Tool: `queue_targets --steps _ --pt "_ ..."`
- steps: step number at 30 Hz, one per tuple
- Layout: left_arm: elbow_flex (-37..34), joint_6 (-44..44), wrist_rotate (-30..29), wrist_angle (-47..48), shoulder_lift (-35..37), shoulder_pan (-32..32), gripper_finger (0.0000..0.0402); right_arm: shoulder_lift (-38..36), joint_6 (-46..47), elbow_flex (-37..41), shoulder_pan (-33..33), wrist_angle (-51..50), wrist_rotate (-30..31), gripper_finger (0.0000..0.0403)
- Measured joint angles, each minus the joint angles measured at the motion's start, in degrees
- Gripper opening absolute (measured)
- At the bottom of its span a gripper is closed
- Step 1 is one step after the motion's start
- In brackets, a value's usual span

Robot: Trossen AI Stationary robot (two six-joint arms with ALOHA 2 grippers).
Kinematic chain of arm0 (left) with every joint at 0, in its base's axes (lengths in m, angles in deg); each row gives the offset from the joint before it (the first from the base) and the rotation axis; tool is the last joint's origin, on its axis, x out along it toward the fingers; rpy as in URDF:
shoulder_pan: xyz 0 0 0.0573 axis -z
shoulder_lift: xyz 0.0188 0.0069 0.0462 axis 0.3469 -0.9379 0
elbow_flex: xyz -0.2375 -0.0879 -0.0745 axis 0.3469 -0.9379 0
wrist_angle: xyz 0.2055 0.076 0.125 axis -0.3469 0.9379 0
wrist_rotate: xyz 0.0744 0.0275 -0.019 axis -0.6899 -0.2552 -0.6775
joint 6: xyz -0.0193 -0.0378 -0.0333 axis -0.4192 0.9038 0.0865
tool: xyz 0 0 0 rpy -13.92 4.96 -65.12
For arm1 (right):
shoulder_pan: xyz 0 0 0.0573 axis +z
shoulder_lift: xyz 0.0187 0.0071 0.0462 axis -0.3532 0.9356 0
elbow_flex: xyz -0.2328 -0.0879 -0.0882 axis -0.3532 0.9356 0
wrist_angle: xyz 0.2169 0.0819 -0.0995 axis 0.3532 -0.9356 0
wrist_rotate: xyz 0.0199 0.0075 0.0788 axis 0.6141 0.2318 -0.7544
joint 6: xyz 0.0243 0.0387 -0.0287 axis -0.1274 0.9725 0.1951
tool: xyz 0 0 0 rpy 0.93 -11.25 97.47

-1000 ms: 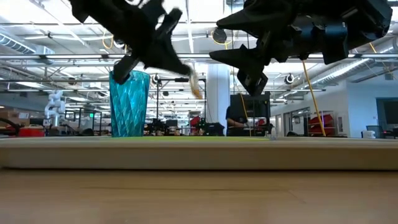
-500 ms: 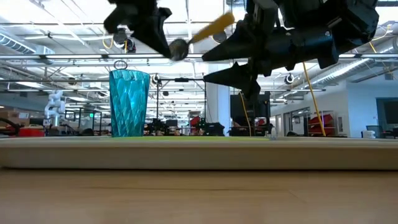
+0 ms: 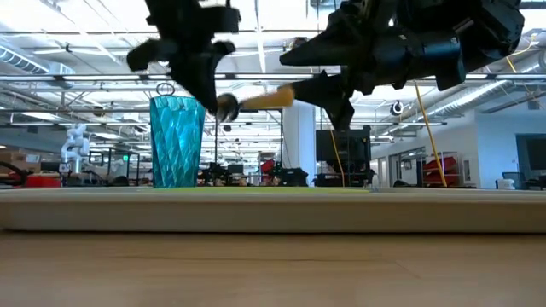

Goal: Pick and place plate/cup/fork/spoon on tray
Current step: Put the yellow spoon on the gray serving tray

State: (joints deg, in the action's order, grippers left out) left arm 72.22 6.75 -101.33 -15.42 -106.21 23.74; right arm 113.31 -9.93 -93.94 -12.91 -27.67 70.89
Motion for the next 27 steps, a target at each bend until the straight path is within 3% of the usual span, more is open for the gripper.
queue_targets --steps 7,13,22,25,27 --pt "-0.04 1.9 -0.72 1.53 -3.13 0.17 0.0 -0.97 0.35 -0.02 -0.83 -0.55 0.41 0.0187" --pt "0.62 8.67 -1.99 -1.8 -2.85 -0.49 0.0 -0.82 4.61 0.02 1.5 -8.45 4.46 0.0187" --pt "2.72 8.66 -2.11 -2.07 -2.78 -0.11 0.0 -0.85 4.18 0.0 2.84 -7.63 5.19 0.0186" --pt "2.78 8.53 -2.1 -2.09 -2.78 0.53 0.0 -0.85 4.35 0.0 2.86 -9.44 5.17 0.0166" --pt "2.78 8.44 -2.09 -2.0 -2.78 0.9 0.0001 -0.85 4.56 0.0 2.86 -10.12 5.16 0.013"
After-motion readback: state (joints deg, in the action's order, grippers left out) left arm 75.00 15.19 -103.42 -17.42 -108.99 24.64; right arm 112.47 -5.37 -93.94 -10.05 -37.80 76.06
